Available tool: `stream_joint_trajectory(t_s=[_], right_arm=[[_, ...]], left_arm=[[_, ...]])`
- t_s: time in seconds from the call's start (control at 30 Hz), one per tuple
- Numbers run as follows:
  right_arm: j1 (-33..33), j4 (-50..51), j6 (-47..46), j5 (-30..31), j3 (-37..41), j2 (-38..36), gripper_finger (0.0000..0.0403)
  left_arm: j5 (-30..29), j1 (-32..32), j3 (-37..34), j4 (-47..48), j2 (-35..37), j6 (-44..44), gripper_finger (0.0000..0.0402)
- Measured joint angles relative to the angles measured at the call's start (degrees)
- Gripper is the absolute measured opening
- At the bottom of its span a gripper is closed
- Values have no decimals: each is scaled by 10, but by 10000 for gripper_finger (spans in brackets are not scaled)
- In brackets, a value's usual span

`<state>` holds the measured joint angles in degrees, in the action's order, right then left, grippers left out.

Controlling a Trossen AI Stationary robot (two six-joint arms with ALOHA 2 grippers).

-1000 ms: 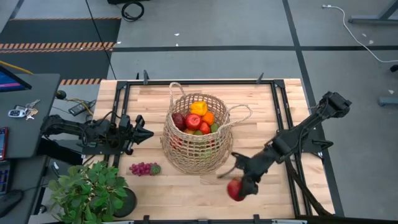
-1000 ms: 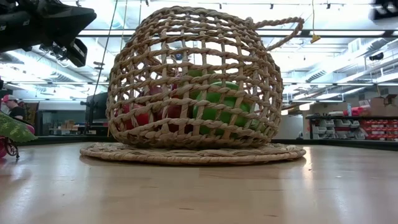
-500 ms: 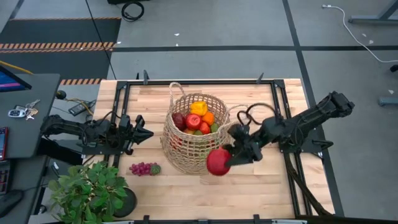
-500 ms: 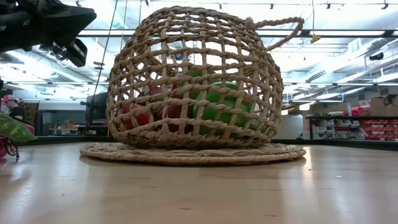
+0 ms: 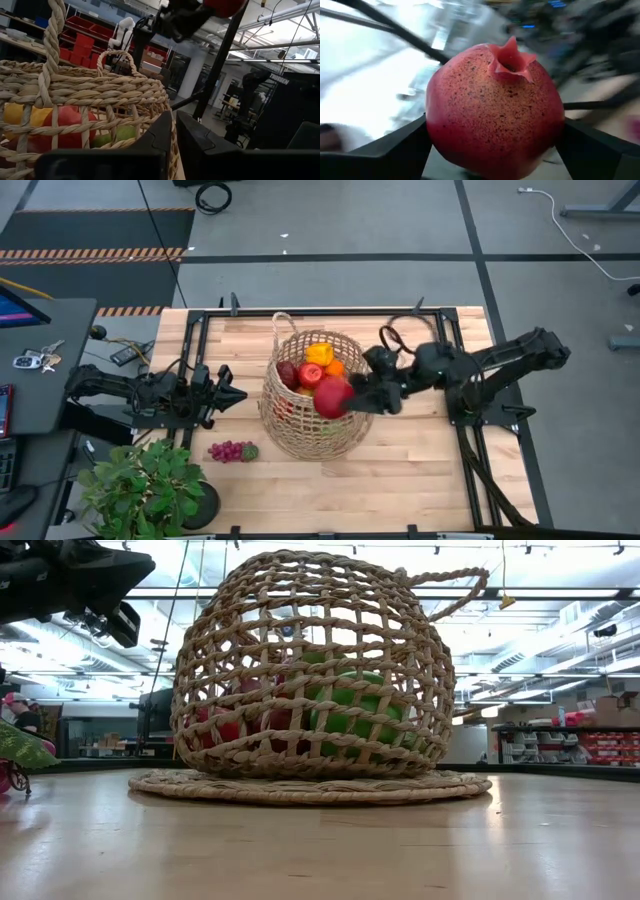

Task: Build produce basket
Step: Put the red pomegranate into the brown basket

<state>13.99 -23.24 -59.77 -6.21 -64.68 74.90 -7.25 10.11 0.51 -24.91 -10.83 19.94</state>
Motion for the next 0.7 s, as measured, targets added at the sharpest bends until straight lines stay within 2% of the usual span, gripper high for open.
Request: stream_joint_trajectory(t_s=[0.17, 0.3, 0.57, 0.7], right_arm=[[-16, 243, 121, 72, -120, 12, 383], [-15, 363, 237, 152, -213, 44, 383], [-13, 538, 443, 285, -368, 152, 383], [-13, 580, 543, 340, -418, 209, 384]], left_arm=[[0, 0, 0, 0, 0, 0, 28], [0, 0, 0, -2, -1, 0, 33], [0, 0, 0, 1, -11, 0, 31], [0, 0, 0, 1, -12, 0, 28]])
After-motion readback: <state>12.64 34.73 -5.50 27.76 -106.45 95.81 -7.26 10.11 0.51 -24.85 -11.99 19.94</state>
